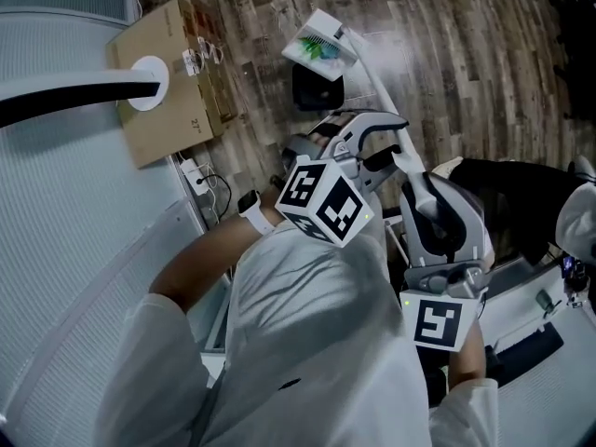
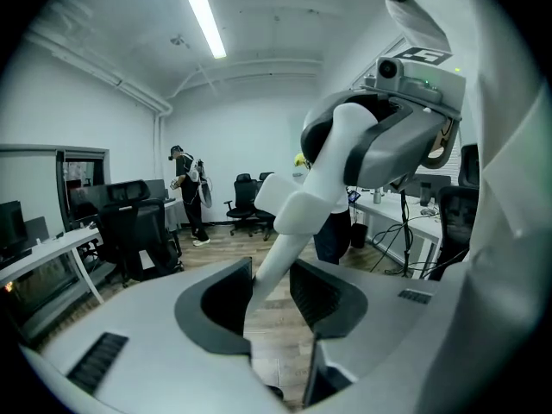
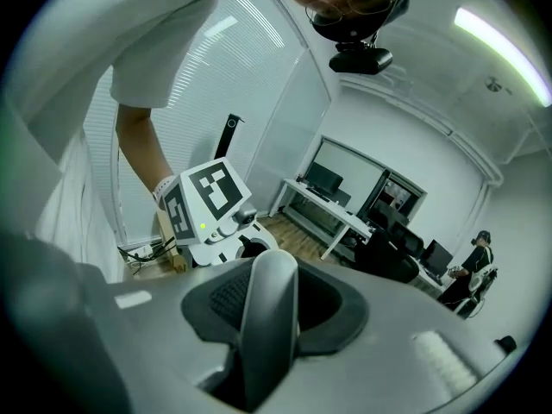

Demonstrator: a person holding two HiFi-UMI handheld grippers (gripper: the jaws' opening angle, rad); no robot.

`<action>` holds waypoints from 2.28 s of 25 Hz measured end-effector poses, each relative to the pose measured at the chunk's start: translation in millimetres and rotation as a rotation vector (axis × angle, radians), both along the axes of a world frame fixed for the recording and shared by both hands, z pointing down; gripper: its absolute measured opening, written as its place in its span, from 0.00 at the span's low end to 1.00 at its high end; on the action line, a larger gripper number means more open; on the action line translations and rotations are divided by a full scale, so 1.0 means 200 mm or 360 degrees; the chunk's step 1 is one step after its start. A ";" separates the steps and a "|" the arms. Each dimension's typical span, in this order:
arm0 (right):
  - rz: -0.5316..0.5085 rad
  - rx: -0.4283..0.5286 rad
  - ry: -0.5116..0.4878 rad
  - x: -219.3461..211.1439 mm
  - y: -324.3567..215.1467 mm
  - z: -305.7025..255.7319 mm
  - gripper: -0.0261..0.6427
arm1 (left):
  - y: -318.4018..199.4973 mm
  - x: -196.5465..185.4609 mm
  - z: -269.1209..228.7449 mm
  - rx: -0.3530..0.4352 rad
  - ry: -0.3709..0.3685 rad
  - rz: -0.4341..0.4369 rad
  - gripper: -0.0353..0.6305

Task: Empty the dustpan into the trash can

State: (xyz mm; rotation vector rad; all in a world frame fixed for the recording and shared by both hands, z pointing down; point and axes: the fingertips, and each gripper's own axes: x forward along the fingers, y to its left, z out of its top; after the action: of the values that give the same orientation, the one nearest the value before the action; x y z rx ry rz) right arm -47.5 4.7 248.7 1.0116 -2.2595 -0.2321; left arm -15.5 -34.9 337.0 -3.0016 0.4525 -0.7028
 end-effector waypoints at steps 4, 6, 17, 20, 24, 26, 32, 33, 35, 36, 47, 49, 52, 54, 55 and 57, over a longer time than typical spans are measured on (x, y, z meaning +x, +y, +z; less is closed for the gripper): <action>-0.0079 0.0018 0.0024 -0.04 0.01 0.00 0.22 | 0.00 -0.04 0.00 -0.0002 0.0014 -0.0033 0.26; -0.0119 0.0023 0.0037 -0.05 0.02 0.01 0.22 | 0.00 -0.05 0.00 -0.0006 0.0015 -0.0038 0.26; -0.0303 0.0075 0.0102 -0.07 0.09 0.04 0.22 | 0.06 -0.06 0.03 -0.0009 -0.0014 -0.0116 0.26; -0.0332 0.0085 0.0115 -0.07 0.12 0.04 0.22 | 0.08 -0.07 0.04 -0.0013 -0.0011 -0.0137 0.26; -0.0371 0.0099 0.0118 -0.08 0.15 0.06 0.22 | 0.11 -0.08 0.05 -0.0019 -0.0009 -0.0166 0.27; -0.0398 0.0107 0.0129 -0.09 0.15 0.06 0.22 | 0.11 -0.09 0.06 -0.0018 -0.0006 -0.0178 0.27; -0.0490 0.0132 0.0173 -0.13 0.15 0.08 0.22 | 0.10 -0.13 0.08 -0.0021 -0.0008 -0.0216 0.27; -0.0497 0.0133 0.0174 -0.12 0.15 0.08 0.22 | 0.10 -0.13 0.07 -0.0024 -0.0007 -0.0223 0.27; -0.0503 0.0132 0.0174 -0.12 0.16 0.08 0.22 | 0.10 -0.12 0.07 -0.0032 -0.0006 -0.0232 0.27; -0.0505 0.0132 0.0173 -0.12 0.16 0.08 0.22 | 0.10 -0.12 0.07 -0.0034 -0.0005 -0.0236 0.27; -0.0482 0.0139 0.0178 -0.14 0.15 0.09 0.22 | 0.09 -0.14 0.08 -0.0026 0.0009 -0.0248 0.27; -0.0460 0.0135 0.0167 -0.13 0.14 0.08 0.22 | 0.08 -0.13 0.07 -0.0024 0.0007 -0.0244 0.27; -0.0406 0.0124 0.0145 -0.11 0.12 0.08 0.22 | 0.07 -0.12 0.07 -0.0032 0.0012 -0.0237 0.27; -0.0364 0.0115 0.0136 -0.10 0.10 0.08 0.22 | 0.06 -0.11 0.07 -0.0032 -0.0002 -0.0216 0.27; -0.0342 0.0113 0.0134 -0.10 0.09 0.08 0.22 | 0.05 -0.10 0.08 -0.0028 -0.0013 -0.0206 0.27; -0.0304 0.0110 0.0132 -0.08 0.07 0.09 0.22 | 0.04 -0.08 0.09 -0.0024 -0.0027 -0.0195 0.27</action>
State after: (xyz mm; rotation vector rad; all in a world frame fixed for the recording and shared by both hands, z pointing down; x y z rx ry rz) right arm -64.1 17.7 266.1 0.8049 -2.2859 -0.4282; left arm -32.3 -27.2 354.4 -3.0001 0.6377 -0.7423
